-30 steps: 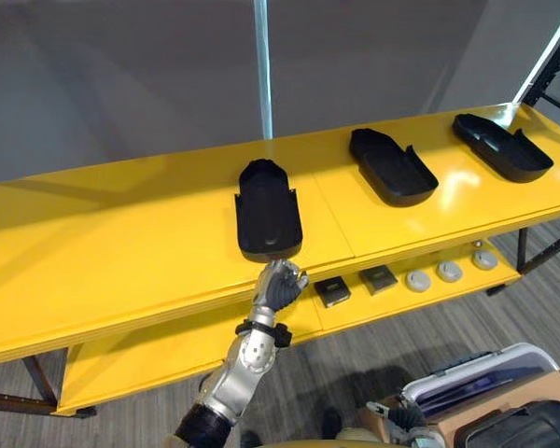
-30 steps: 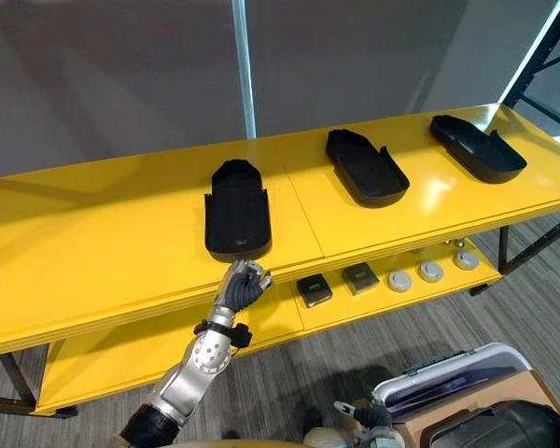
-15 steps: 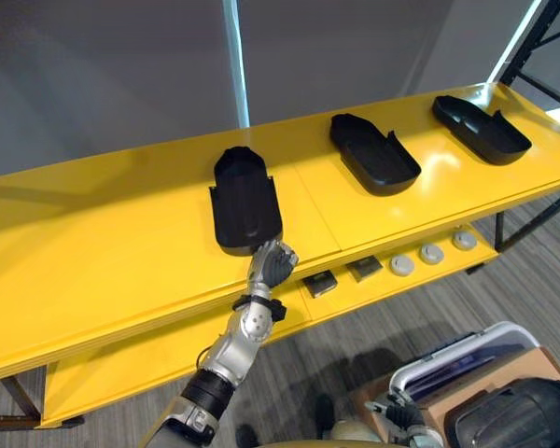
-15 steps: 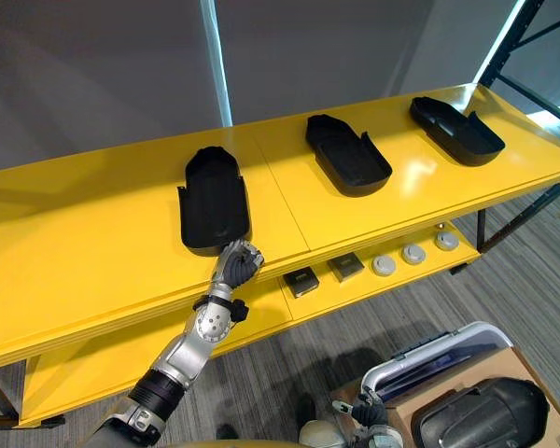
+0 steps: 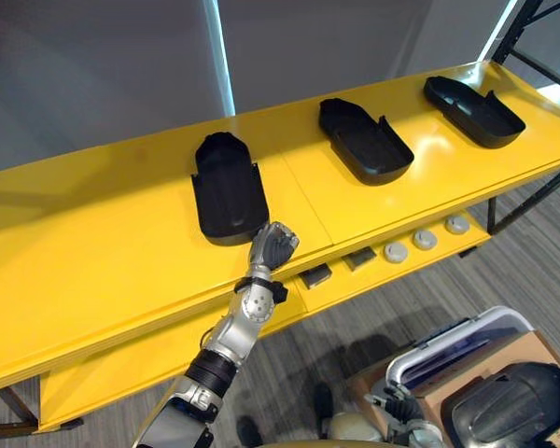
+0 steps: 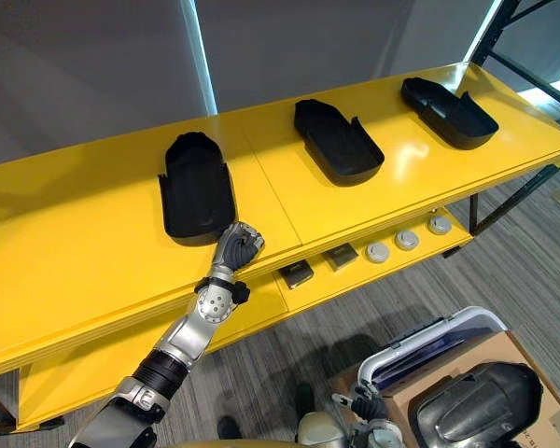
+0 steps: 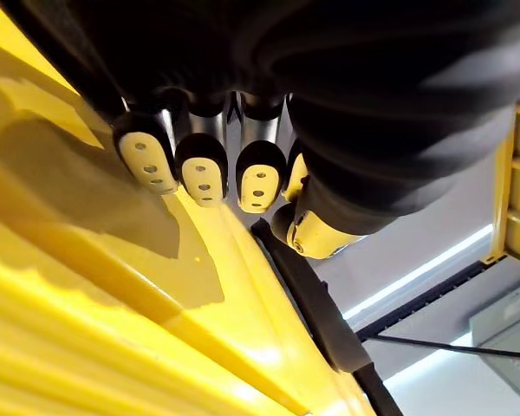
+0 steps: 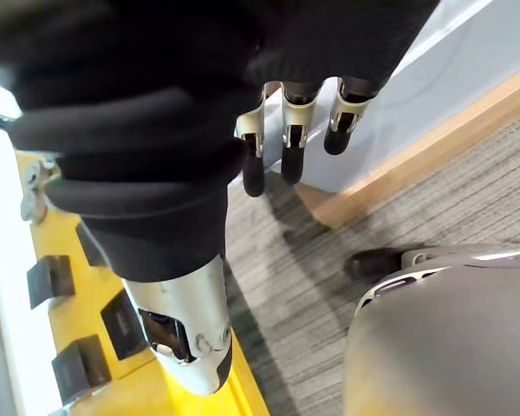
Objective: Walk over and take plastic housings, then place them on the shelf
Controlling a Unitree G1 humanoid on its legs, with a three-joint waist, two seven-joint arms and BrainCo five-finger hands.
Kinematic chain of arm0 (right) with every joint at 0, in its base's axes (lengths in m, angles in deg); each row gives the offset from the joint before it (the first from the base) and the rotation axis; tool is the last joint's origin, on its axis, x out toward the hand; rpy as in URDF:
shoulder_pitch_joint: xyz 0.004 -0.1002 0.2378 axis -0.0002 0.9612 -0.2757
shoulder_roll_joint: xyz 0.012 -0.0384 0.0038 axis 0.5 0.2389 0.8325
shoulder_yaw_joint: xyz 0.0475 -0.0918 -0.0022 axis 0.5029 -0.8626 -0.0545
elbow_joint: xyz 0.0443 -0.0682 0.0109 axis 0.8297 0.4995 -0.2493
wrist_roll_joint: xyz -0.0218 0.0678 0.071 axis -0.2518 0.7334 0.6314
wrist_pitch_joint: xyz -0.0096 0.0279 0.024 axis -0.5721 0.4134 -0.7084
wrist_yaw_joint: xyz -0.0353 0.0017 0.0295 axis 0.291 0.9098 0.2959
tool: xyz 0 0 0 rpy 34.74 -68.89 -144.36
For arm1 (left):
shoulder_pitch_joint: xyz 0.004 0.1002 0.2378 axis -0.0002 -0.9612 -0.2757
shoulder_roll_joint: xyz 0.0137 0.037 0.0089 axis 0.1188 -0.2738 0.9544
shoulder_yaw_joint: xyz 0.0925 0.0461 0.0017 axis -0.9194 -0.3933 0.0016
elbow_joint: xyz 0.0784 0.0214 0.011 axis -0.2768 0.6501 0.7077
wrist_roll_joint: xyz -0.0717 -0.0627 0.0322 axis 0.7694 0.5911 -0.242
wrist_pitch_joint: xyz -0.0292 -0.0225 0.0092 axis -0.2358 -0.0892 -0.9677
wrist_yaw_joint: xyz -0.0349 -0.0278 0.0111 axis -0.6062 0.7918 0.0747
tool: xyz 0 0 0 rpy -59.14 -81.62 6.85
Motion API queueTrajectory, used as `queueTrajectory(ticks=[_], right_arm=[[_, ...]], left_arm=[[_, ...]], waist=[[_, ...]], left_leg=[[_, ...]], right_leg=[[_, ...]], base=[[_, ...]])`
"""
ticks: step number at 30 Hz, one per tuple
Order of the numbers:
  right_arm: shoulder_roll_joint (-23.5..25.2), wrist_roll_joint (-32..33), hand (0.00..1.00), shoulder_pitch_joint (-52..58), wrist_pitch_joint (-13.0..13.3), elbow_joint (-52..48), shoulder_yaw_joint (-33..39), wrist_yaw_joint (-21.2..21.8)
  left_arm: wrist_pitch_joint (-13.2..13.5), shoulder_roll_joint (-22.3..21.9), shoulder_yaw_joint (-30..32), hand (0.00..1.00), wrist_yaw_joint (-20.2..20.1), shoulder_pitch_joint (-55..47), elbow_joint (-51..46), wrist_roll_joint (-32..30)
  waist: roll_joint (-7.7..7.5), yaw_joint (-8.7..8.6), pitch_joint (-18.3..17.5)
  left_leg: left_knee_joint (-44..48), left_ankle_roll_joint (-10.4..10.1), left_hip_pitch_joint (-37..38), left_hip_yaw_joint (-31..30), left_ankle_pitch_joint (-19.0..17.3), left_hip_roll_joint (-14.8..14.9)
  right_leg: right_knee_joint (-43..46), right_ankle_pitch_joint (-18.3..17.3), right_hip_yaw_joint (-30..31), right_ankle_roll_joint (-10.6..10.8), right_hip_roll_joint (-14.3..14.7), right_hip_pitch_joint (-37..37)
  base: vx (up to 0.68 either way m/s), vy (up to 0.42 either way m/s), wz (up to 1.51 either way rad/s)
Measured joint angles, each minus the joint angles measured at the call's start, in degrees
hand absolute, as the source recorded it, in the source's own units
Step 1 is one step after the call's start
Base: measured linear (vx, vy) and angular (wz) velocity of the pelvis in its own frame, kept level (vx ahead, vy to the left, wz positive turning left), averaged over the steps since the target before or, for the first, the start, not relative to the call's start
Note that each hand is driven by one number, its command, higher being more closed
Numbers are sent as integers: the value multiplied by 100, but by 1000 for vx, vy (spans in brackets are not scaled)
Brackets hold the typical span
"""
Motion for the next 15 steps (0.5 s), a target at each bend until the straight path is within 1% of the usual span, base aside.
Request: queueTrajectory(ticks=[1,4,6,7,9,10,11,12,13,14,15], right_arm=[[0,0,0,-1,0,0,-1,5],[-4,2,0,2,-2,-15,-1,12],[-69,4,0,4,0,0,-2,17],[-78,4,0,3,-1,17,-2,17],[-129,4,0,14,-1,118,-5,17],[-140,4,0,4,-2,158,-4,17],[-153,5,0,4,-6,190,-4,21],[-162,5,0,16,-9,206,-3,22],[-169,4,0,26,-11,215,-4,24],[-190,5,0,40,-12,267,0,28],[-220,4,0,52,-13,346,-1,30]], left_arm=[[2,1,2,100,0,0,-90,34],[86,29,5,100,1,-2,-859,198],[256,38,37,100,5,-3,-1779,352],[328,51,59,100,11,-4,-2015,407],[581,89,308,100,104,-47,-2955,573],[643,89,451,100,118,-98,-3195,624],[787,93,872,100,177,-255,-3658,736],[930,87,1418,100,318,-476,-4019,971],[1030,85,1704,100,392,-598,-4137,1199],[1216,61,2302,100,520,-863,-4283,1617],[1327,28,2743,100,601,-1059,-4287,1881]], waist=[[5,3,3],[47,13,21],[84,39,31],[87,57,33],[106,185,24],[111,190,24],[124,194,25],[132,198,21],[135,204,20],[143,276,16],[147,367,12]], left_leg=[[0,0,8,-18,1,-3],[-6,16,24,-168,16,-28],[-29,17,-1,-302,14,-57],[-29,17,2,-315,14,-60],[-28,22,22,-378,17,-71],[-27,23,18,-403,18,-73],[-17,23,14,-462,21,-73],[0,41,30,-515,38,-72],[0,39,43,-547,40,-72],[0,39,76,-589,40,-70],[-2,38,97,-617,39,-68]], right_leg=[[0,-1,-21,1,-4,19],[0,-12,-162,14,-35,106],[1,-24,-211,27,-69,135],[1,-24,-221,27,-73,146],[2,-25,-247,28,-80,187],[2,-25,-267,28,-81,195],[3,-30,-331,24,-81,221],[3,-50,-387,23,-79,265],[3,-61,-414,23,-78,295],[3,-84,-455,17,-75,348],[6,-107,-477,22,-71,385]], base=[[-17,-3,20],[-30,4,25],[-41,18,23],[-22,14,13],[-10,4,9],[-5,-6,16],[3,-11,23],[5,-12,26],[5,-14,24],[-4,-15,19],[-13,-18,24]])
